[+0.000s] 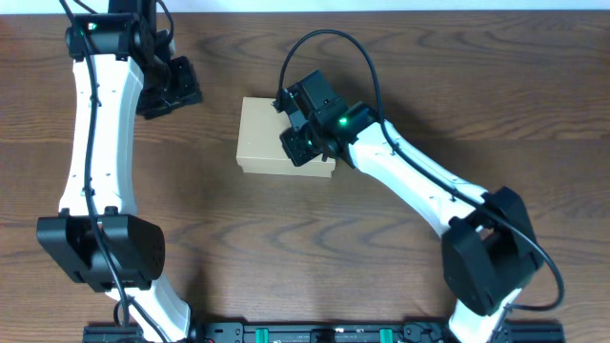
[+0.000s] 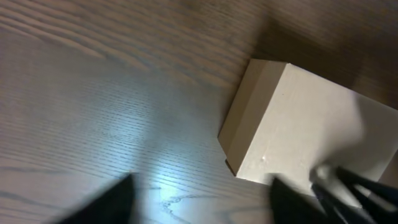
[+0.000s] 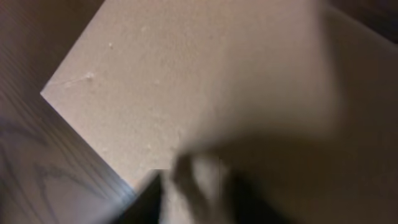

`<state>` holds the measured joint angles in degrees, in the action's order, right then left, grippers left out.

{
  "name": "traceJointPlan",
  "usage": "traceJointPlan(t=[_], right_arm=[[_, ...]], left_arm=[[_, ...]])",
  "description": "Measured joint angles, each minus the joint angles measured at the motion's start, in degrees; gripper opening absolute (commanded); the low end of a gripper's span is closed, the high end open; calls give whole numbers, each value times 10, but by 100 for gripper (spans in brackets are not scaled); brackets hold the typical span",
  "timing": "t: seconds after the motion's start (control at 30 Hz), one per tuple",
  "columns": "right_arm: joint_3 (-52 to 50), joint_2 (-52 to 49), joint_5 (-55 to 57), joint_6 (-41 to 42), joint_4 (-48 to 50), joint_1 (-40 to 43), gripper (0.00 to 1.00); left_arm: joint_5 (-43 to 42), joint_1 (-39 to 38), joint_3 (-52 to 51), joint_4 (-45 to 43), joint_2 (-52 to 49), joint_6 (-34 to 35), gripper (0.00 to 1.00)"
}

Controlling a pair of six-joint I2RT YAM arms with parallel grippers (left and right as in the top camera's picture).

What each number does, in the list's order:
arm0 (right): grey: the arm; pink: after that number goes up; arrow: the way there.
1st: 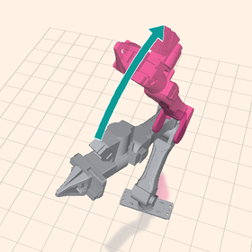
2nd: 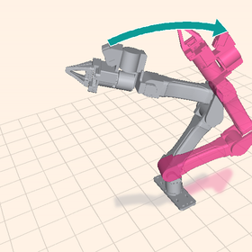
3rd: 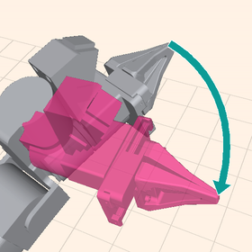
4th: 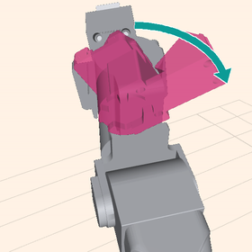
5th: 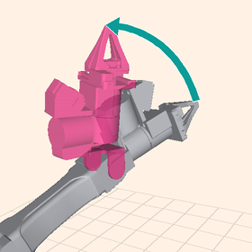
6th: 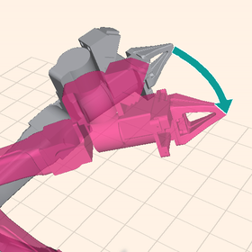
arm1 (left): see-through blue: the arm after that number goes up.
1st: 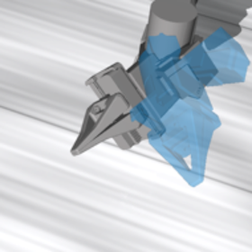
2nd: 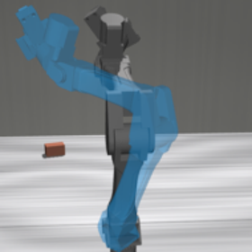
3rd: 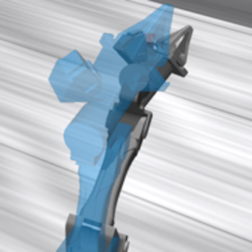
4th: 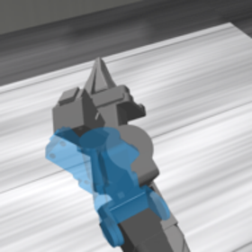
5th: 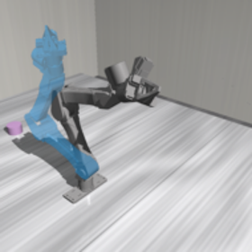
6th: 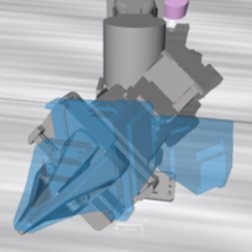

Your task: Pack container

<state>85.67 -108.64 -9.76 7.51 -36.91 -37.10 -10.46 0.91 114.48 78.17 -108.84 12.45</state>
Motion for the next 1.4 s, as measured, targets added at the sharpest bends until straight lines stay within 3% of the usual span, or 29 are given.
traceJointPlan(t=[0.27,0.4,0.67,1.13,1.4], right_arm=[[0,87,2,21,-7,3,99],[0,138,12,11,-58,4,99],[-47,283,51,-41,-112,9,99],[-312,643,62,-69,-88,46,99],[-396,777,63,-68,-90,46,99]], left_arm=[[-1,0,0,55,20,7,96],[5,0,0,75,47,-3,95],[19,24,-27,58,182,-20,95],[8,32,-379,-48,535,-24,95],[-16,32,-527,-114,698,-24,96]])
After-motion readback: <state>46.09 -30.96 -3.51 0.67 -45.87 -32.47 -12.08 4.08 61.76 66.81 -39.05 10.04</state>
